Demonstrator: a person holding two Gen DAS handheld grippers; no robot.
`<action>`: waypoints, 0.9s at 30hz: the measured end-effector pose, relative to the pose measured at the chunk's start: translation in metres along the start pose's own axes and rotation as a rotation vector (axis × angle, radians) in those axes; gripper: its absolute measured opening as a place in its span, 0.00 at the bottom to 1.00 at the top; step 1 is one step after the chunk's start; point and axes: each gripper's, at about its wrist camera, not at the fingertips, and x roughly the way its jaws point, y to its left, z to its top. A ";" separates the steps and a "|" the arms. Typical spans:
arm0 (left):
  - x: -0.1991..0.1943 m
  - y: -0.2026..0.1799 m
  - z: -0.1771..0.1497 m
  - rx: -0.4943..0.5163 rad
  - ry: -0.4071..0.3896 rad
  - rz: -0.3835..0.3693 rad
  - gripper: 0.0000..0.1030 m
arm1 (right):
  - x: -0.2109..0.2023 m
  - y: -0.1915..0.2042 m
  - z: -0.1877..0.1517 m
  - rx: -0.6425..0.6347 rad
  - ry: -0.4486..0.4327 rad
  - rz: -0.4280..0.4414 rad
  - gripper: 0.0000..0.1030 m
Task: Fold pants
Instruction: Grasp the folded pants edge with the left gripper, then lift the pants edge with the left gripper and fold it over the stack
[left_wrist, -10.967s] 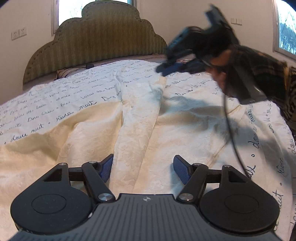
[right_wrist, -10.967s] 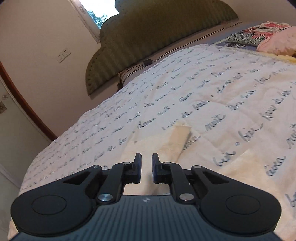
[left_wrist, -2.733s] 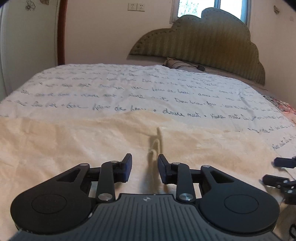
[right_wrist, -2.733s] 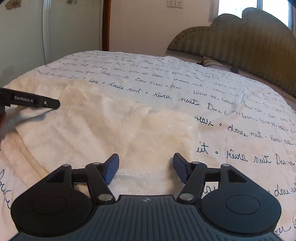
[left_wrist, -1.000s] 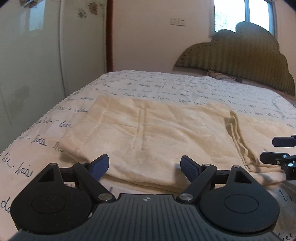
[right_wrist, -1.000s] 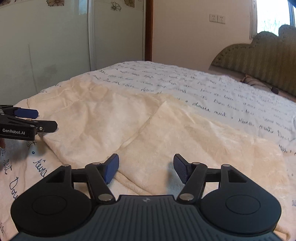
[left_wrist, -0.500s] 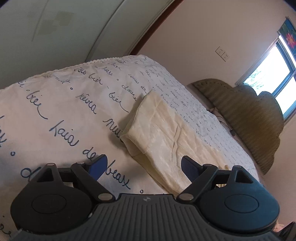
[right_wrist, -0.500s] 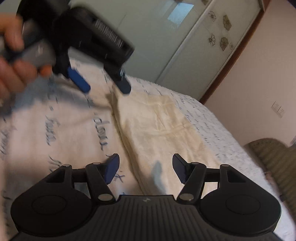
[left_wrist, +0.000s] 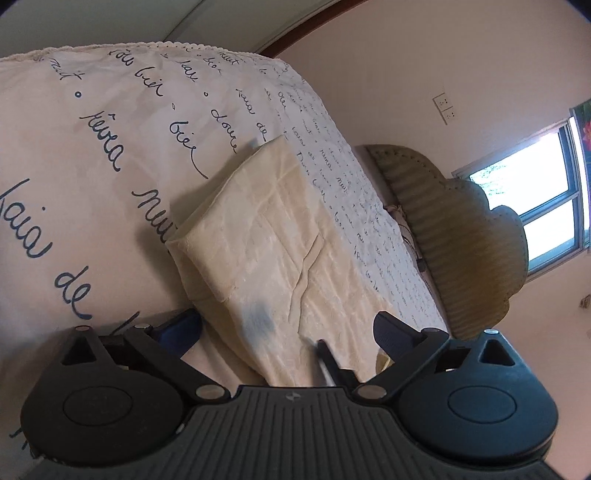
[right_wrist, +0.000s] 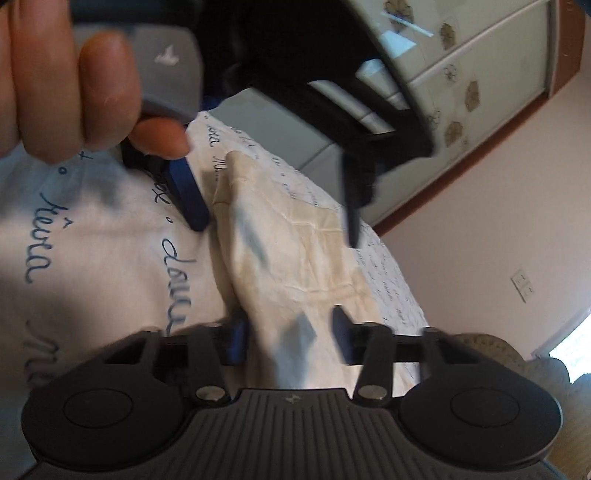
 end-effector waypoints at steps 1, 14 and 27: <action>0.004 0.002 0.004 -0.020 0.005 -0.008 0.99 | 0.004 0.001 0.001 0.012 -0.006 0.010 0.27; 0.047 0.003 0.040 -0.127 -0.034 -0.008 0.55 | -0.001 -0.084 -0.013 0.530 -0.061 0.239 0.21; 0.044 -0.021 0.028 0.137 -0.106 0.157 0.14 | 0.018 -0.132 -0.034 0.661 0.081 0.321 0.24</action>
